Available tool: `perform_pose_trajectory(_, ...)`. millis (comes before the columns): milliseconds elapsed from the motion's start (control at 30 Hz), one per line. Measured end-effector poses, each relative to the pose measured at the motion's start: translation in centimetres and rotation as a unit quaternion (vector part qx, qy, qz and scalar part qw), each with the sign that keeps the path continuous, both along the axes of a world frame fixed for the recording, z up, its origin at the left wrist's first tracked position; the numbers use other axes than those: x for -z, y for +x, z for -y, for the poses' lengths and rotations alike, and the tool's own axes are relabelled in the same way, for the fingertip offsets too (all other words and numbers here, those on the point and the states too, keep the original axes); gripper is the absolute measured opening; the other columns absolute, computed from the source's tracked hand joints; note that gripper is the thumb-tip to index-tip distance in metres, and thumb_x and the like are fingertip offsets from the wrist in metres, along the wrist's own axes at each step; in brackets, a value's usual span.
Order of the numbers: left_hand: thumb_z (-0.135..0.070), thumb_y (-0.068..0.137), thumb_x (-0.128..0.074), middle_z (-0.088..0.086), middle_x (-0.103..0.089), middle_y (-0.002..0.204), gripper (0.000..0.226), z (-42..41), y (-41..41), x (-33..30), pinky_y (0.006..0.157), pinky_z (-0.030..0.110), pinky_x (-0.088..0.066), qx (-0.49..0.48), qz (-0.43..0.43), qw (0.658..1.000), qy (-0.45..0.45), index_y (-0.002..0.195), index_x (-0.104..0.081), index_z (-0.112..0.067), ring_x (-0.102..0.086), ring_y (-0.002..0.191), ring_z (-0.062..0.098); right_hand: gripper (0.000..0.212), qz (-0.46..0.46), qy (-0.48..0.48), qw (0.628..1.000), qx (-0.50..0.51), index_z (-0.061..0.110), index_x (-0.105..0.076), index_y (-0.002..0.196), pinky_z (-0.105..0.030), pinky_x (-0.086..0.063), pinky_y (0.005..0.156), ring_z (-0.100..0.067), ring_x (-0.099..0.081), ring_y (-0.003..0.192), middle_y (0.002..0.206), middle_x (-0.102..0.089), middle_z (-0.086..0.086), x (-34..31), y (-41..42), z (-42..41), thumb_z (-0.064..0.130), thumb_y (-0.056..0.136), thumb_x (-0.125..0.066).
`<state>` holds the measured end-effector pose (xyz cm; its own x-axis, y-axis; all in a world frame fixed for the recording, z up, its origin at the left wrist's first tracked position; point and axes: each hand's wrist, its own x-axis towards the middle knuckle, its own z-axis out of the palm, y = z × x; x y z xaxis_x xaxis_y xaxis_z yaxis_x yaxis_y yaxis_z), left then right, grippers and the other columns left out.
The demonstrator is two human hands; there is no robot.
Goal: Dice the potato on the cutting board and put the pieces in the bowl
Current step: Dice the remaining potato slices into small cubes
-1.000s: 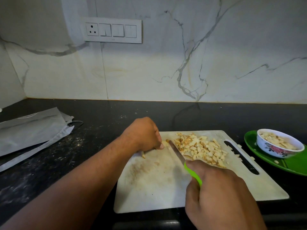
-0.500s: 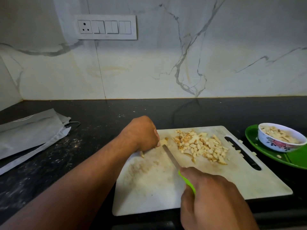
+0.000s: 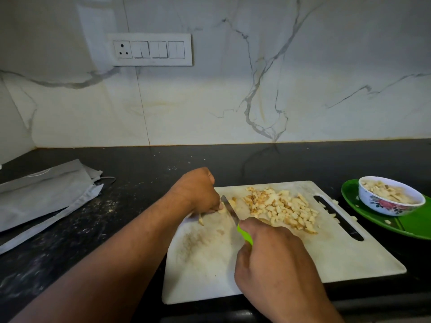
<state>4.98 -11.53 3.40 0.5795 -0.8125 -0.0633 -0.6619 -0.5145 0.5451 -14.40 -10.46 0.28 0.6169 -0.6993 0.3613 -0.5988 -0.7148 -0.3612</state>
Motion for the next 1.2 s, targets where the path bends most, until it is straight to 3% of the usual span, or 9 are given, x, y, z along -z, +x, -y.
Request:
perform_pose_trajectory(267, -0.016, 0.084, -0.086, -0.001, -0.069, 0.098, 0.034, 0.1, 0.6, 0.6, 0.079, 0.036, -0.063, 0.016, -0.011, 1.0, -0.015, 0.104, -0.061, -0.025, -0.072, 0.086, 0.018, 0.042, -0.034, 0.025, 0.999, 0.028, 0.051, -0.043, 0.132, -0.013, -0.044, 0.085, -0.004, -0.059, 0.102, 0.099, -0.061, 0.016, -0.9, -3.8, -0.6, 0.042, 0.091, -0.048)
perform_pose_trajectory(367, -0.006, 0.091, -0.077, 0.002, -0.076, 0.088, 0.025, 0.0, 1.1, 0.8, 0.076, 0.038, -0.066, 0.027, -0.11, 0.992, -0.052, 0.107, -0.069, -0.024, -0.075, 0.067, 0.013, 0.044, -0.009, 0.004, 1.0, 0.025, 0.05, -0.043, 0.133, -0.012, -0.039, 0.076, -0.005, -0.051, 0.085, 0.083, -0.05, 0.018, -1.3, -4.1, -0.7, 0.042, 0.091, -0.048)
perform_pose_trajectory(433, -0.003, 0.096, -0.071, 0.003, -0.079, 0.085, 0.025, -0.3, 1.4, 0.3, 0.069, 0.031, -0.065, 0.038, -0.167, 0.982, -0.081, 0.112, -0.071, -0.022, -0.072, 0.06, 0.011, 0.043, 0.012, -0.01, 1.0, 0.026, 0.047, -0.042, 0.134, -0.015, -0.041, 0.078, -0.005, -0.045, 0.08, 0.083, -0.049, 0.018, -1.5, -3.6, -0.9, 0.04, 0.092, -0.048)
perform_pose_trajectory(567, -0.015, 0.084, -0.087, 0.002, -0.077, 0.081, 0.028, -0.9, 2.8, -0.8, 0.062, 0.025, -0.056, 0.032, -0.162, 0.969, -0.183, 0.109, -0.074, -0.021, -0.066, 0.054, 0.01, 0.038, 0.043, -0.013, 0.999, 0.005, 0.04, -0.046, 0.13, -0.019, -0.047, 0.074, -0.008, -0.053, 0.081, 0.089, -0.059, 0.015, -1.2, -1.2, -1.8, 0.035, 0.092, -0.046)
perform_pose_trajectory(667, -0.026, 0.08, -0.091, -0.006, -0.067, 0.074, 0.024, -1.6, 4.3, -1.2, 0.06, 0.023, -0.054, 0.008, -0.127, 0.968, -0.219, 0.097, -0.076, -0.019, -0.065, 0.064, 0.012, 0.037, 0.036, -0.006, 0.999, -0.015, 0.037, -0.047, 0.127, -0.021, -0.044, 0.066, -0.011, -0.054, 0.077, 0.092, -0.063, 0.009, -0.5, 1.0, -2.4, 0.033, 0.091, -0.046)
perform_pose_trajectory(800, -0.037, 0.081, -0.088, -0.006, -0.073, 0.092, 0.022, -2.8, 6.1, -1.8, 0.071, 0.024, -0.051, 0.076, 0.009, 0.997, -0.006, 0.093, -0.075, -0.023, -0.067, 0.081, 0.009, 0.035, 0.015, -0.014, 1.0, 0.009, 0.037, -0.044, 0.125, -0.02, -0.037, 0.056, -0.01, -0.05, 0.068, 0.079, -0.055, 0.01, -0.2, 1.0, -1.9, 0.033, 0.09, -0.047)
perform_pose_trajectory(900, -0.038, 0.075, -0.092, 0.0, -0.074, 0.102, 0.039, -3.9, 6.9, -2.4, 0.08, 0.029, -0.056, 0.12, 0.01, 0.984, 0.135, 0.104, -0.069, -0.026, -0.069, 0.084, 0.014, 0.033, 0.01, -0.015, 0.998, 0.058, 0.04, -0.041, 0.123, -0.022, -0.036, 0.061, -0.011, -0.045, 0.069, 0.075, -0.045, 0.01, -0.3, -0.9, -1.4, 0.034, 0.091, -0.046)
perform_pose_trajectory(1033, -0.037, 0.06, -0.1, 0.004, -0.075, 0.111, 0.067, -4.8, 6.9, -3.1, 0.089, 0.035, -0.058, 0.118, 0.001, 0.961, 0.25, 0.114, -0.061, -0.03, -0.071, 0.093, 0.016, 0.036, 0.01, -0.023, 0.996, 0.09, 0.045, -0.038, 0.126, -0.022, -0.037, 0.065, -0.012, -0.044, 0.072, 0.078, -0.047, 0.009, -0.7, -1.9, -1.6, 0.038, 0.092, -0.044)
perform_pose_trajectory(1200, -0.03, 0.067, -0.098, 0.001, -0.073, 0.104, 0.067, -4.5, 5.1, -3.1, 0.094, 0.037, -0.059, 0.118, 0.042, 0.936, 0.328, 0.124, -0.063, -0.023, -0.071, 0.091, 0.015, 0.036, 0.036, -0.034, 0.999, 0.01, 0.04, -0.041, 0.127, -0.022, -0.043, 0.065, -0.01, -0.053, 0.076, 0.085, -0.058, 0.011, -0.6, 0.7, -1.9, 0.035, 0.092, -0.044)
